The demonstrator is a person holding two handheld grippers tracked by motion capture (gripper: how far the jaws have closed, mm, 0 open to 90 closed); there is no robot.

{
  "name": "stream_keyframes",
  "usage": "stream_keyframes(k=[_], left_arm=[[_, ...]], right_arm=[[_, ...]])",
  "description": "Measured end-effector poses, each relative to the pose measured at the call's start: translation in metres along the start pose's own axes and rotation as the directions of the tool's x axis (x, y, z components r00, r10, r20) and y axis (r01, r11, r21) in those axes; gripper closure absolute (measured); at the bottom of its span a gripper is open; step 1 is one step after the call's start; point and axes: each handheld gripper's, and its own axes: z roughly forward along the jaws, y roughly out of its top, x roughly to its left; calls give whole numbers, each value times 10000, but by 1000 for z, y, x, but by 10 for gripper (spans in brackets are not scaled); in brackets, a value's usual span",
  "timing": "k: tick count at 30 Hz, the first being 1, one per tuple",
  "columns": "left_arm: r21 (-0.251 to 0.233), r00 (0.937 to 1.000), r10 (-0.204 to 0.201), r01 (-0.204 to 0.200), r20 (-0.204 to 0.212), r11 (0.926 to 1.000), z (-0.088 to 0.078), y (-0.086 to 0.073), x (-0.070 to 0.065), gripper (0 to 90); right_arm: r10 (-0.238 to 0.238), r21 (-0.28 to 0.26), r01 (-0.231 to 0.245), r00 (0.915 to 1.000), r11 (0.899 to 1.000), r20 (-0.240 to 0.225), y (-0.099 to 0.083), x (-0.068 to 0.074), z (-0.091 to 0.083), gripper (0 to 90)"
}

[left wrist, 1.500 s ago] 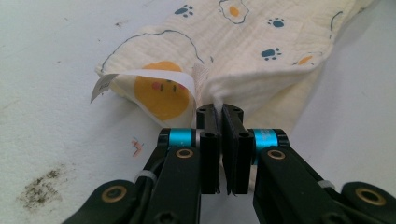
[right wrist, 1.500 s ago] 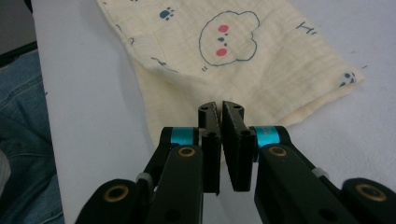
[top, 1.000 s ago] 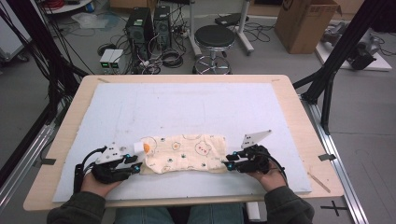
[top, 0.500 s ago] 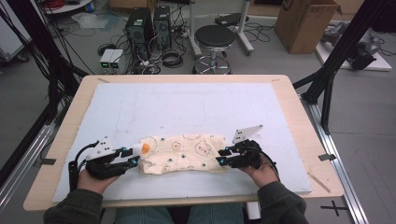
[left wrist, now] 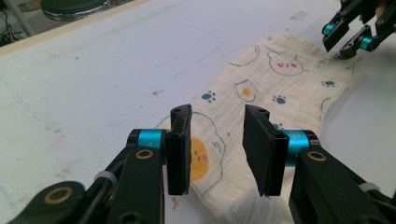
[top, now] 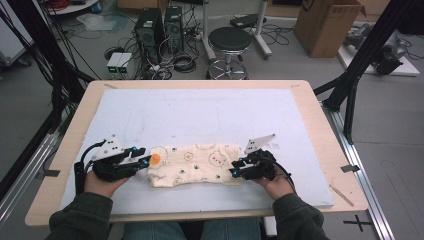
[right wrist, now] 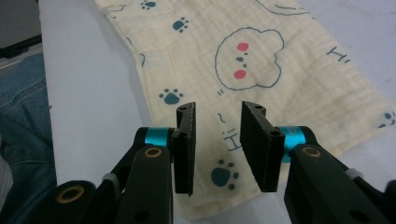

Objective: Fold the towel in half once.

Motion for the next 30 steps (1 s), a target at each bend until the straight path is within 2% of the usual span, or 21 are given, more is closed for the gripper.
stream_keyframes(k=[1, 6, 11, 16, 20, 24, 28, 30], left_arm=[[-66, 10000, -79, 79, 4, 9999, 0, 1, 0, 623], [227, 9997, -4, -1, 224, 9997, 8, -3, -6, 630], [853, 9974, 154, -213, 700, 9961, 25, -16, -15, 666], [1601, 9941, 180, -351, 1070, 9865, 39, -34, -23, 688], [1911, 9938, 249, -455, 1088, 9805, 42, -39, -24, 693], [2225, 9956, 256, -451, 900, 9739, 43, -42, -22, 691], [2238, 9963, 154, -341, 849, 9740, 43, -46, -19, 691], [2238, 9961, 271, -453, 837, 9736, 43, -47, -20, 693]], right_arm=[[-12, -21, 12, 10000, 10000, 8, 0, 0, 0, 662], [-49, 5, 49, 10000, 10000, 12, 0, -1, 4, 661], [-105, 202, 105, 9999, 9997, -13, -2, 0, 10, 662], [-101, 414, 98, 9999, 9991, 81, -7, 1, 11, 662], [-174, 565, 167, 9998, 9983, 130, -11, 4, 10, 657], [-210, 542, 196, 9995, 9983, 250, -15, 7, 7, 651], [-602, 603, 571, 9969, 9965, 512, -17, 10, 6, 640], [-680, 601, 646, 9960, 9961, 572, -18, 12, 6, 634]])
